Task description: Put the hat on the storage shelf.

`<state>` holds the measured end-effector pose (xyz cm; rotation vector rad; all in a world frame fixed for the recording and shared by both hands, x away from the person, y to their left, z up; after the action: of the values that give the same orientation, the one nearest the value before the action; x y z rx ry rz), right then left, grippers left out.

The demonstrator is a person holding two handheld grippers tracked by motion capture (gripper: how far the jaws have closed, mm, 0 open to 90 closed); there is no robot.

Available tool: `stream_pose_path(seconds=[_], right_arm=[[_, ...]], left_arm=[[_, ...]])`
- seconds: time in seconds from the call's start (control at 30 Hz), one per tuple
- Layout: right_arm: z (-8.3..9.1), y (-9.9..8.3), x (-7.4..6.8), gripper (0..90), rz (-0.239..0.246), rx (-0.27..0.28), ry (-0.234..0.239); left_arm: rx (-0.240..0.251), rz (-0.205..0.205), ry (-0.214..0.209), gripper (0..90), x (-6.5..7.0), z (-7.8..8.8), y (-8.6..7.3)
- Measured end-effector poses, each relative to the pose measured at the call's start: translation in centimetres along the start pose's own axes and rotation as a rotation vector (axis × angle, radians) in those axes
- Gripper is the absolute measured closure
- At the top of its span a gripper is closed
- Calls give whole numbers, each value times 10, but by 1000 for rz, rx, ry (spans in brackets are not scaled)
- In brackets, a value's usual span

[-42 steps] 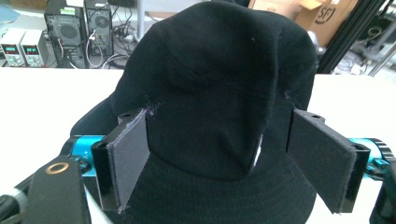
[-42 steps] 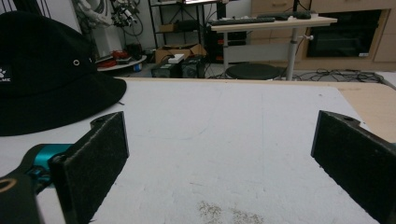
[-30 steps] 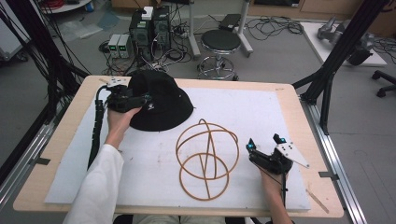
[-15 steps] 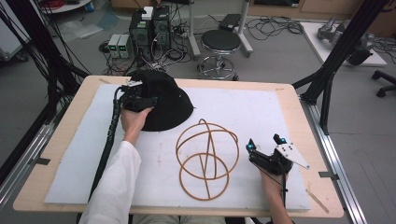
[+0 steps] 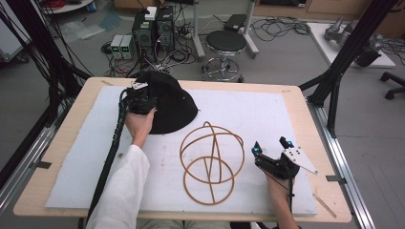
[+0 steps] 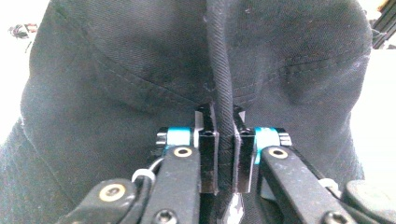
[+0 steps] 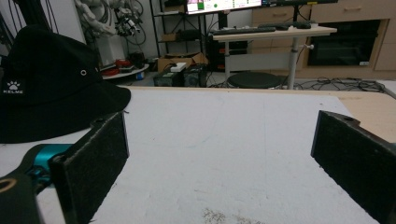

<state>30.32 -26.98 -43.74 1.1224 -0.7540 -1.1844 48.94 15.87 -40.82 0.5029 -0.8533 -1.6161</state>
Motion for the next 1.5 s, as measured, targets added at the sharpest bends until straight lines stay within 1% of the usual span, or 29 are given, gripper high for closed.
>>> stream_pose_path(seconds=[0.03,0.1,0.2,0.23,0.33,0.4,0.43,0.47,0.5,0.6,0.7,0.77,0.8,0.87,0.9,0.93,0.97,1.0,1.03,1.07,1.1,1.13,1.17,1.23,1.27,1.37,1.4,1.43,1.5], right_arm=[[0,0,0,32,1,2,1],[0,0,1,32,4,4,-1],[0,0,1,32,7,7,-5],[1,0,1,32,7,7,-7],[1,0,1,32,10,6,-6],[1,0,0,32,9,2,-10],[1,0,0,32,8,2,-12],[1,0,0,32,8,2,-12],[0,0,0,32,16,1,-13],[0,0,1,33,22,-3,-18],[0,0,1,33,26,-4,-21],[1,0,0,33,13,-5,-20],[1,0,1,33,18,0,-20],[1,0,1,33,15,0,-22],[2,0,1,33,14,2,-20],[2,0,1,33,12,3,-19],[2,0,1,33,14,3,-20],[2,0,1,33,17,3,-20],[2,0,1,33,18,1,-21],[2,0,0,33,19,1,-23],[2,0,-1,33,14,0,-23],[2,0,-1,33,14,0,-23],[2,0,0,33,18,2,-23],[2,0,0,33,18,3,-25],[2,0,0,33,21,8,-27],[2,0,0,33,21,3,-28],[2,0,0,33,20,3,-29],[2,0,0,33,20,3,-29],[2,0,-1,33,14,0,-24]], left_arm=[[0,0,0,855,0,0,0],[2,17,-15,860,-2,0,0],[5,10,-18,864,-2,0,0],[11,-3,-20,864,-2,1,-1],[21,-11,-24,864,-2,1,-1],[36,-29,-43,864,-3,4,-2],[36,-29,-43,864,-3,4,-2],[43,-50,-43,864,-3,6,-3],[43,-61,-39,864,-3,7,-3],[58,-64,-42,864,-2,11,-3],[76,-91,-25,864,0,16,-3],[106,-108,-30,864,0,26,-1],[106,-108,-30,863,0,26,-1],[130,-119,-29,863,1,34,1],[163,-120,-42,863,1,44,4],[163,-120,-42,864,1,44,4],[198,-120,-61,863,2,56,7],[198,-120,-61,863,2,56,7],[229,-119,-76,863,4,67,9],[229,-119,-76,863,4,67,9],[261,-126,-94,863,7,77,11],[261,-126,-94,863,7,77,11],[277,-127,-97,863,9,82,11],[324,-130,-133,863,14,97,14],[324,-130,-133,863,14,97,14],[358,-126,-166,862,17,110,15],[374,-127,-176,862,18,118,15],[374,-127,-176,862,18,118,15],[395,-133,-182,862,18,125,15]])
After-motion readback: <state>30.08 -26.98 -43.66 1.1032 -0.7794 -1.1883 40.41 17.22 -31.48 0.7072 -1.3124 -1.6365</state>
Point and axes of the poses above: each handheld gripper's, and its own axes: z roughly backward along the jaws, y roughly out of its top, x roughly to its right, the point moved 3 cm from there along -z, roughly forward along the jaws, and after that the axes turned 11 degrees about -x, right-handed, at the moved point
